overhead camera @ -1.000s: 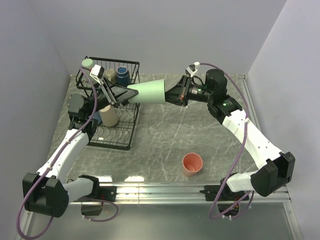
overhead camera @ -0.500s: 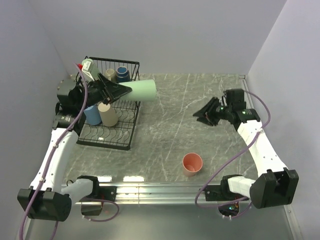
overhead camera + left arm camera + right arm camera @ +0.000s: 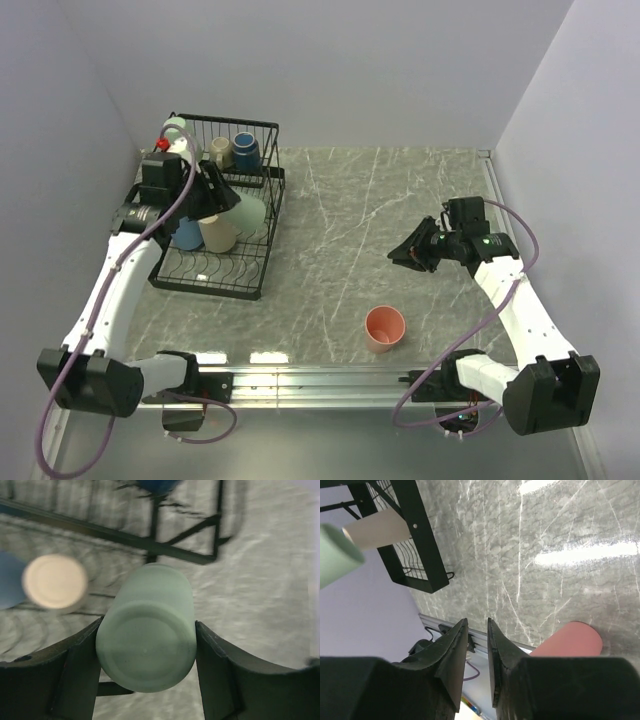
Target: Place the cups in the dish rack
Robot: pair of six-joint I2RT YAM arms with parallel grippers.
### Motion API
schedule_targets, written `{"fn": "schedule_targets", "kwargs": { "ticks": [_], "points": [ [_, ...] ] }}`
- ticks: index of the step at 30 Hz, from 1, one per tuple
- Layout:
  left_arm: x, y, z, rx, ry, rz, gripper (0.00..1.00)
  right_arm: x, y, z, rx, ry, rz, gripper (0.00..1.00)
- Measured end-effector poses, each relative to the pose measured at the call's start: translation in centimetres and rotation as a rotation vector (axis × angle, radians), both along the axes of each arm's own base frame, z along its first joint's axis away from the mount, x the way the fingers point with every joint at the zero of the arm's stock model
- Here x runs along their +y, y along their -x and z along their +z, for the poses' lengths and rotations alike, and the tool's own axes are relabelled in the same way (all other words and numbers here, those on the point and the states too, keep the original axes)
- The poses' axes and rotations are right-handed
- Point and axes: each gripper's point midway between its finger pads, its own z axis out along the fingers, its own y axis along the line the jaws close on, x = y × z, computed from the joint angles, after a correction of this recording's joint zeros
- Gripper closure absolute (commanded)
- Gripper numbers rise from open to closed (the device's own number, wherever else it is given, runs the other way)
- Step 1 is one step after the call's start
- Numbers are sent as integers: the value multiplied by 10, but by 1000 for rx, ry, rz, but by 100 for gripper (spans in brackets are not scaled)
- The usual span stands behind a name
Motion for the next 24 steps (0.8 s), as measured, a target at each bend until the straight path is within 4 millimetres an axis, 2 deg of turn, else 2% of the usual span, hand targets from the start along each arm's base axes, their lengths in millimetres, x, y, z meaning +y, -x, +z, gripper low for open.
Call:
{"fn": "schedule_targets", "kwargs": {
  "ticks": [4,11,18,24],
  "points": [
    [14,0,-25,65,-128,36,100,0,1,-1,-4,5,10,73],
    [21,1,-31,60,-195,50,100,0,1,-3,2,14,15,75],
    [-3,5,-56,83,-220,-9,100,-1,0,-10,21,25,24,77],
    [-21,-5,-74,101,-260,-34,100,-1,0,-13,30,31,29,78]
  ]
}}
